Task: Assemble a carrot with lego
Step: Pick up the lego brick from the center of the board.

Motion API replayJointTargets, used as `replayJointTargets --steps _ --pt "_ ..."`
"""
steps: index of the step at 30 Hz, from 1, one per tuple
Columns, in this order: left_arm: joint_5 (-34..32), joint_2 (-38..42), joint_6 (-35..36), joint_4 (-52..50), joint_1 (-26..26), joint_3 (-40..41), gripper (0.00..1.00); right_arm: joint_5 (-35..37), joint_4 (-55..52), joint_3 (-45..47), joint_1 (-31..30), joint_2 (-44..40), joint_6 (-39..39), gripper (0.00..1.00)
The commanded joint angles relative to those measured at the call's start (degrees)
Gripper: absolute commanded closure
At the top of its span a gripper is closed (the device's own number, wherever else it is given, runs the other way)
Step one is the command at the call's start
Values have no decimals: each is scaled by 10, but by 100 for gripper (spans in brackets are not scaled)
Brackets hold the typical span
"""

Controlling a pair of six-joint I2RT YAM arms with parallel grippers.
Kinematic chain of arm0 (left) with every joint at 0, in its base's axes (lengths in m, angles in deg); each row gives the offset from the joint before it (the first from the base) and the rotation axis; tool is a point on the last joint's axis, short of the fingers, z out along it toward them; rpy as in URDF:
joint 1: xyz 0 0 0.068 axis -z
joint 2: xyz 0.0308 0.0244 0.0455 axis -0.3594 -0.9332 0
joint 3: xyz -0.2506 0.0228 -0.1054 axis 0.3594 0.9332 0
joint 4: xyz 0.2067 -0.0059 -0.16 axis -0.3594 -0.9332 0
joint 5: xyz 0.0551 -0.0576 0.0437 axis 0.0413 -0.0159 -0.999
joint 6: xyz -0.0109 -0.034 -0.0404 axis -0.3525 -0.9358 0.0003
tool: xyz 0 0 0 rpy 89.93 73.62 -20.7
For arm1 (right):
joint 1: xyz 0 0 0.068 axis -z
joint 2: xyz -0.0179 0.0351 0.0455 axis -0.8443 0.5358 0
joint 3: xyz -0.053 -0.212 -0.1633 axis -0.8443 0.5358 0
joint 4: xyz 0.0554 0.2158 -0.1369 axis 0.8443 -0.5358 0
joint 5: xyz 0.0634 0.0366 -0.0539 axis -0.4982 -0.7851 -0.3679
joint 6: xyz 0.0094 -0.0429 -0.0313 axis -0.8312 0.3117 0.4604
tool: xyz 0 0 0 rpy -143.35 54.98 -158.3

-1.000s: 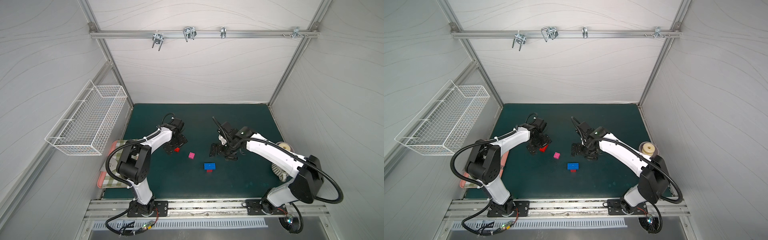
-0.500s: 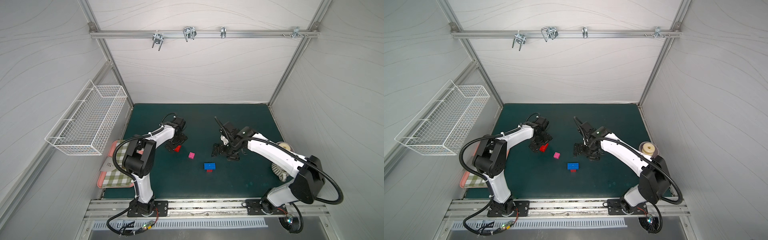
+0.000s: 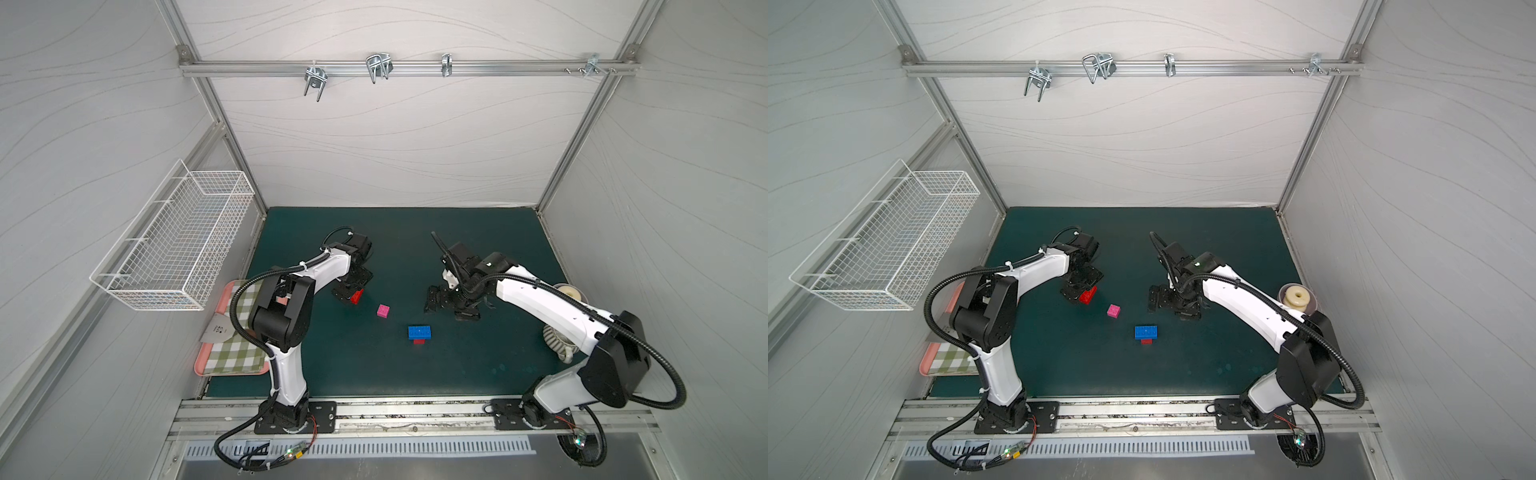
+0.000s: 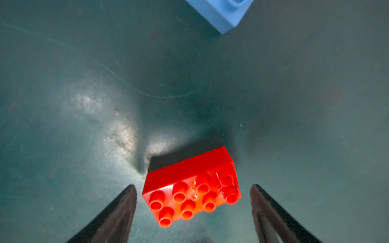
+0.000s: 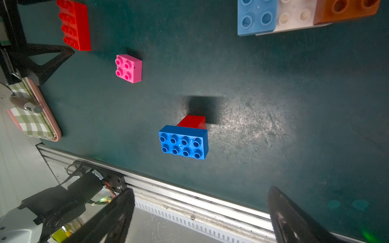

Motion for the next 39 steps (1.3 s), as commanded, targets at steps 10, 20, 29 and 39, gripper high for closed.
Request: replayJointTargets --steps 10,20,29,39 --pt "-6 -14 -30 -6 -3 -18 31 -4 -12 14 12 -30 5 1" --pt "1 5 8 -7 3 -11 51 -6 -7 26 14 -44 5 1" --pt "-16 117 136 -63 66 7 61 -14 14 65 27 -75 20 1" --pt "25 193 176 -125 210 -20 63 -63 56 171 104 -145 29 1"
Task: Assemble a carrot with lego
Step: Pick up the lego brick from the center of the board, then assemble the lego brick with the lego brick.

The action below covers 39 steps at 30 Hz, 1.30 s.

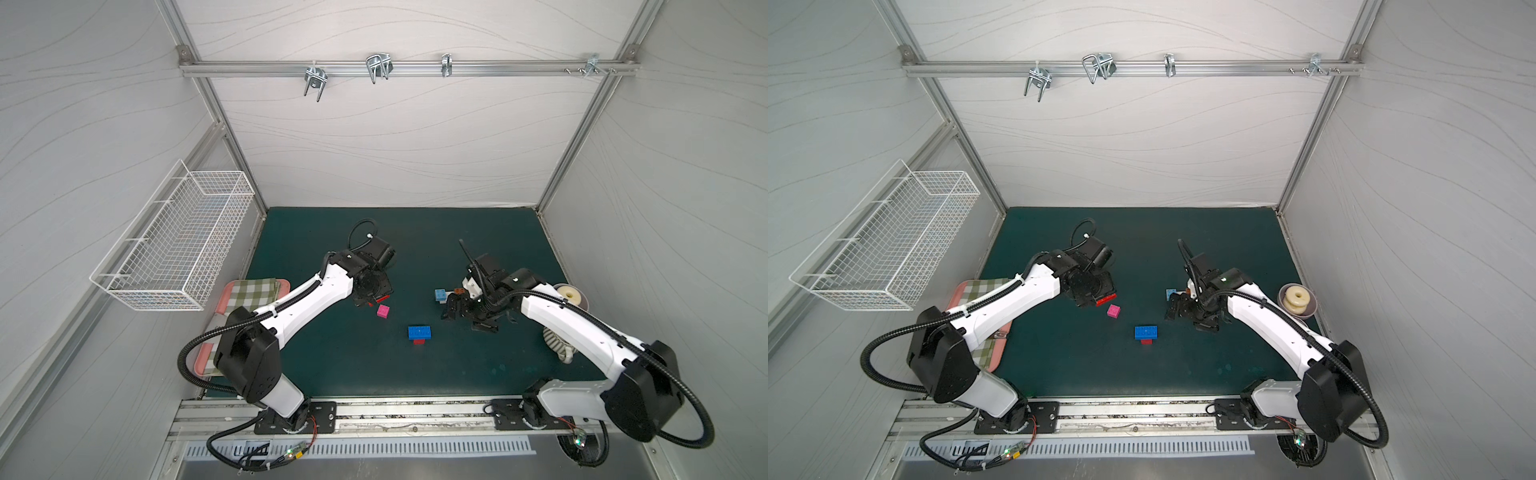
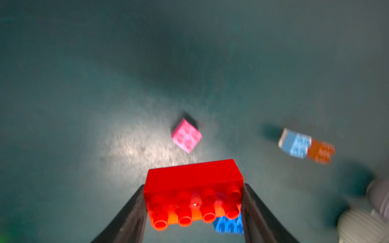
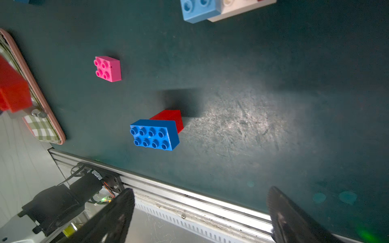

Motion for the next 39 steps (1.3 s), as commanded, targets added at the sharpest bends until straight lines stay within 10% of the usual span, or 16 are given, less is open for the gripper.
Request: replayJointTargets --steps 1,13,39 --pt "21 -10 25 -35 36 -30 63 -30 16 27 25 -25 11 1" --pt "34 -76 48 -25 150 -85 65 -70 46 112 74 -87 13 1" --pt "24 -165 24 -33 176 -127 66 -108 58 133 99 -90 33 1"
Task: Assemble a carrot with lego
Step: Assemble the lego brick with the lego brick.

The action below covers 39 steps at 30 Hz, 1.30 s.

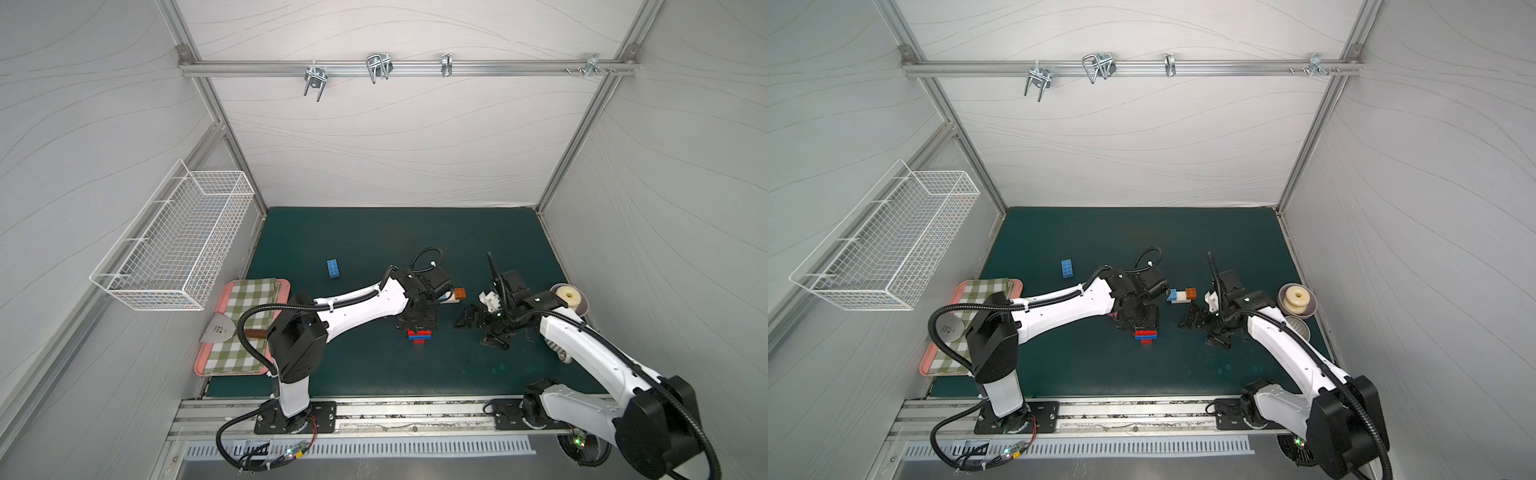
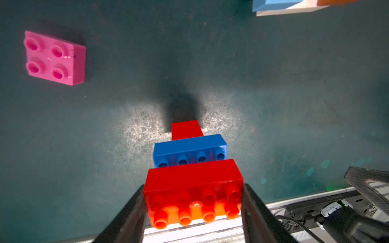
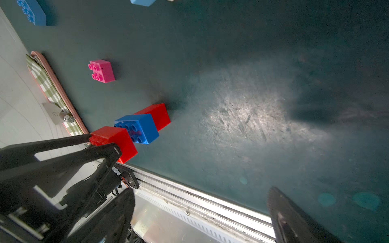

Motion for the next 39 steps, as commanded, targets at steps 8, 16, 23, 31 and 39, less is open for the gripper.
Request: replayJointTargets --steps 8,16,23,31,39 --pt "-21 -15 -11 -20 2 -25 66 -16 -3 -1 9 -4 10 1" --pt "-16 -25 -8 -25 2 -25 66 -14 -1 1 12 -2 8 1" --pt "-11 -27 -13 -17 2 -22 66 -12 -3 2 13 -4 9 1" --pt "-10 -18 -18 -13 2 -20 67 -14 -4 4 14 -6 10 1" --pt "-15 -4 -22 -10 2 -13 67 -15 -3 6 17 -9 11 1"
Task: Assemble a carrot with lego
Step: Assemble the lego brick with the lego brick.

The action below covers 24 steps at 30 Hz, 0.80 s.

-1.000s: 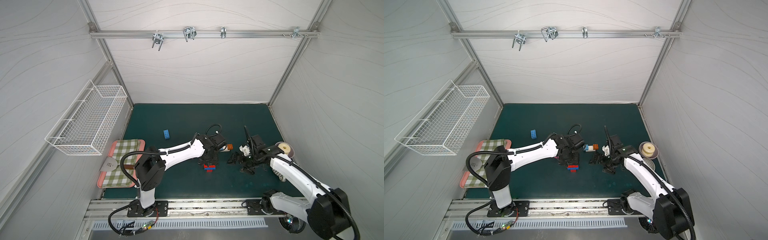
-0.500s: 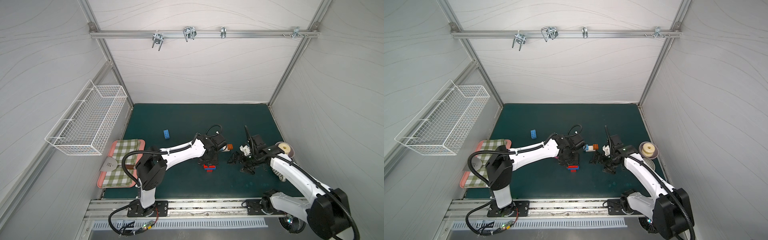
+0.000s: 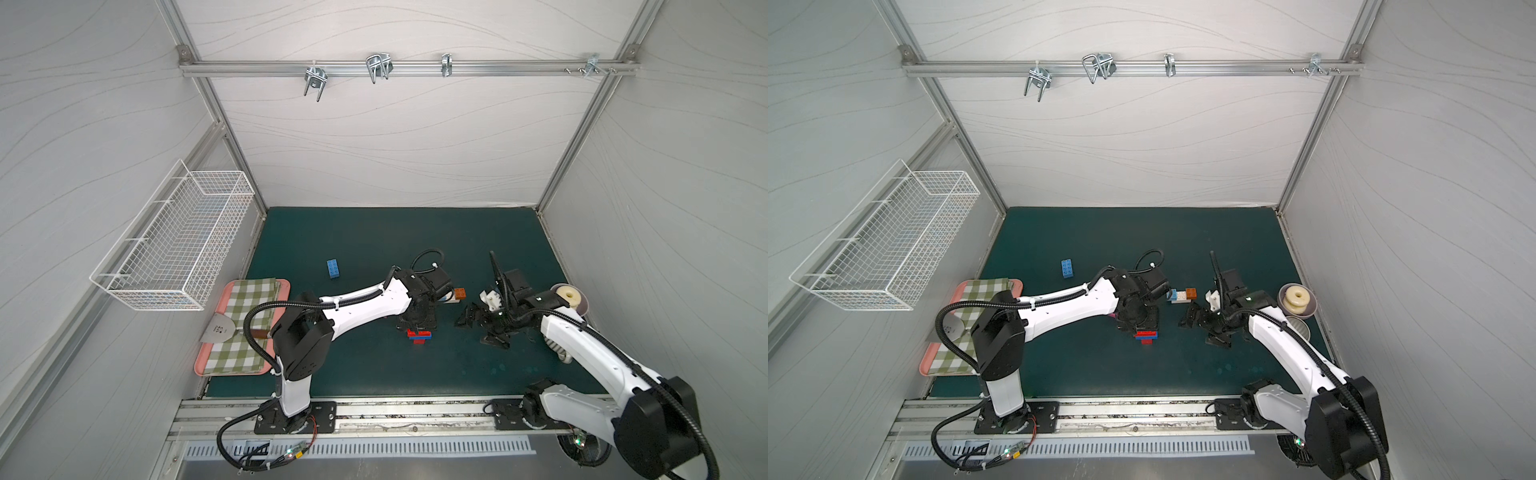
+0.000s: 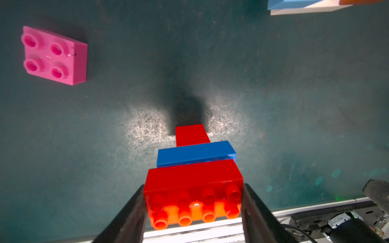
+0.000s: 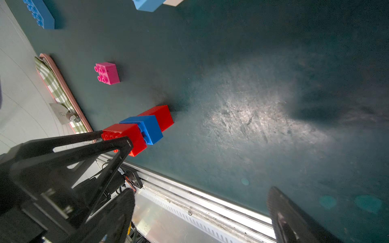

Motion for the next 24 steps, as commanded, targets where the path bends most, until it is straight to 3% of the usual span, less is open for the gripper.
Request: replayJointTargets --steps 1,24 --pt "-10 13 -11 -5 2 -12 67 -5 -4 6 4 -9 7 1" --pt "1 10 -17 4 2 -9 68 -5 -7 4 6 -6 9 1"
